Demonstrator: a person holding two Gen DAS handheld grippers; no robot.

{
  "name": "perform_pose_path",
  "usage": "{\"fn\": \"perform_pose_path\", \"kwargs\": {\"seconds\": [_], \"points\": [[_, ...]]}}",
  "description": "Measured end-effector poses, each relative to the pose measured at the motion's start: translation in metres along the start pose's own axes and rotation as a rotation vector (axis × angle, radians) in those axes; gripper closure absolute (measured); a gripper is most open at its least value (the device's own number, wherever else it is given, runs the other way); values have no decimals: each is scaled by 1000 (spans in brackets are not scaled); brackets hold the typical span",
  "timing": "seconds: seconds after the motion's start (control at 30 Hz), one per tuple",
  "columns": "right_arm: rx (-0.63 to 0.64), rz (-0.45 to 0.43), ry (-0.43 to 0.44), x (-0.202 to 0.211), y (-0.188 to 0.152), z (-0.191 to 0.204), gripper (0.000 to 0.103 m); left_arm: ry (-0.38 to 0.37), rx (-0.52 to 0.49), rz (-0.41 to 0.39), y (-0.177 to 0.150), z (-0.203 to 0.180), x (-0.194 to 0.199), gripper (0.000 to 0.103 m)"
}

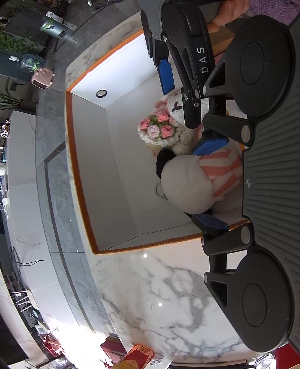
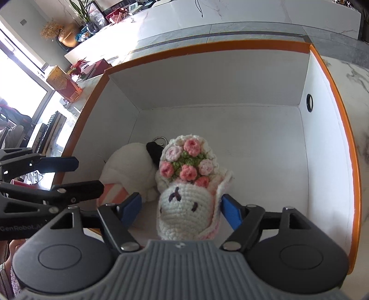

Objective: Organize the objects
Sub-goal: 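Carry both plushes over the orange box and lower them inside, then open both grippers to release the plushes and lift out of box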

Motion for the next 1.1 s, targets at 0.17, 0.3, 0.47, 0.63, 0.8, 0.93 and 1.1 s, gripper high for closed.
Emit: {"fn": "perform_pose_path", "kwargs": {"seconds": [0.17,0.3,0.47,0.63,0.8,0.93,1.1], "points": [[-12,-25,-31,4,13,-5,30,-37,18,11,7,-1,-7,66],[-41,10,-9,-2,14,-9,51,-54,6,49,3,-10,-27,73],[-34,14,-32,-6,10,-15,57,-6,-57,42,-3,-16,-36,78],[-109,43,27,-12,6,-17,56,4,-88,52,-10,-15,-33,81],[-206,109,162,-24,1,-10,63,-19,-54,62,-13,-6,-34,85],[-158,96,111,-31,1,5,63,-13,-55,51,-14,-6,-34,85],[-136,92,97,-31,2,10,60,-27,-41,50,-15,-4,-30,85]]}}
Point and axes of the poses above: each gripper's, at about its wrist camera, not at the fingertips, and x roughly against the way its jaws point, z to its left, y to its top, the point moved 6 cm from there along -x, roughly the way its jaws point, and after that the axes turned 6 degrees about x, right-handed, at the moved point
